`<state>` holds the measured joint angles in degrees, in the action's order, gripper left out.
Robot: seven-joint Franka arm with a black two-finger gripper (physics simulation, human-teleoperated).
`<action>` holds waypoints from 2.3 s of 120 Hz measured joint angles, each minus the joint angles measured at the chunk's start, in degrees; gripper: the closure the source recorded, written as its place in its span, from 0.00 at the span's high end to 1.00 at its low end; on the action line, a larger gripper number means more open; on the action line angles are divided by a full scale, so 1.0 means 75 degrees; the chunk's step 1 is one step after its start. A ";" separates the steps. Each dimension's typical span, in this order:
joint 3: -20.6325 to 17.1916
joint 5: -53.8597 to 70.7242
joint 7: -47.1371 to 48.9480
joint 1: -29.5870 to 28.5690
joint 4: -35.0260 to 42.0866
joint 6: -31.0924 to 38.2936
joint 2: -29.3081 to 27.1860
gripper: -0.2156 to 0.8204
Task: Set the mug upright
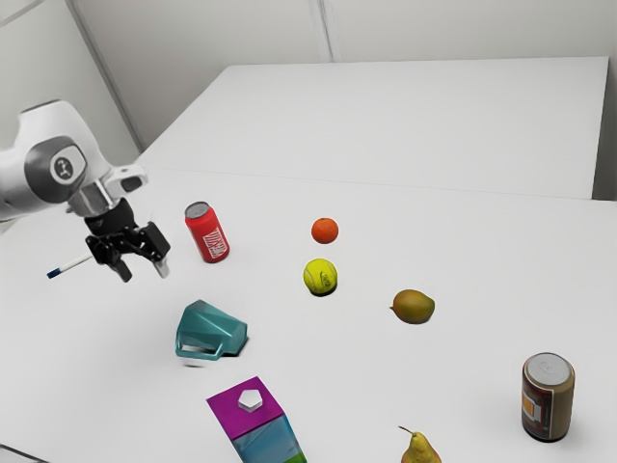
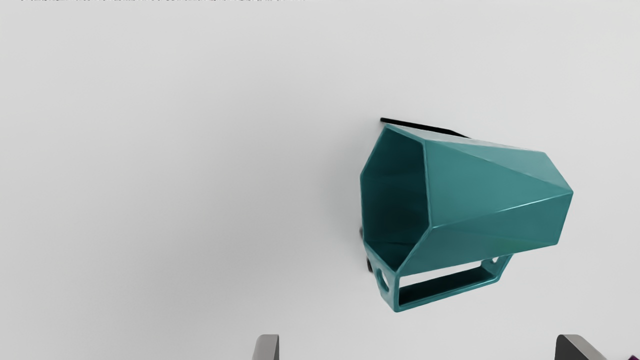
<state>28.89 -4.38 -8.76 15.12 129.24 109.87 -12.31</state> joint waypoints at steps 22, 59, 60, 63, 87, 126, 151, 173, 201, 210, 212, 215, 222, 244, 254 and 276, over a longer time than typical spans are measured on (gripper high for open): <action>0.0328 -0.0841 -0.0511 0.0080 0.0528 0.1226 0.0315 0.79; 0.0628 -0.3017 -0.1875 0.0010 0.0905 0.2187 0.1116 0.79; 0.0636 -0.3077 -0.1919 0.0004 0.0908 0.2195 0.1130 0.79; 0.0653 -0.3245 -0.2050 -0.0013 0.0913 0.2214 0.1164 0.79; 0.0683 -0.4506 -0.3040 -0.0061 0.0929 0.2036 0.1562 0.79; 0.0683 -0.5603 -0.4228 -0.0025 0.1186 0.1158 0.1623 0.79; 0.0683 -0.5833 -0.4726 0.0022 0.1203 0.0800 0.1623 0.79; 0.0681 -0.5913 -0.5061 0.0077 0.1204 0.0710 0.1623 0.70; 0.0680 -0.5988 -0.5364 0.0145 0.1204 0.0691 0.1612 0.53; 0.0679 -0.6005 -0.5439 0.0161 0.1204 0.0691 0.1612 0.48; 0.0679 -0.6008 -0.5455 0.0165 0.1204 0.0692 0.1612 0.46; 0.0680 -0.6012 -0.5478 0.0170 0.1204 0.0694 0.1611 0.45; 0.0680 -0.6017 -0.5527 0.0181 0.1204 0.0700 0.1604 0.41; 0.0680 -0.6033 -0.5655 0.0199 0.1198 0.0717 0.1589 0.22; 0.0687 -0.6059 -0.5695 0.0223 0.1196 0.0738 0.1567 0.17; 0.0638 -0.6139 -0.5738 0.0337 0.1164 0.0958 0.1405 0.11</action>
<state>33.67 -50.42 -51.79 17.65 137.97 117.05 -1.78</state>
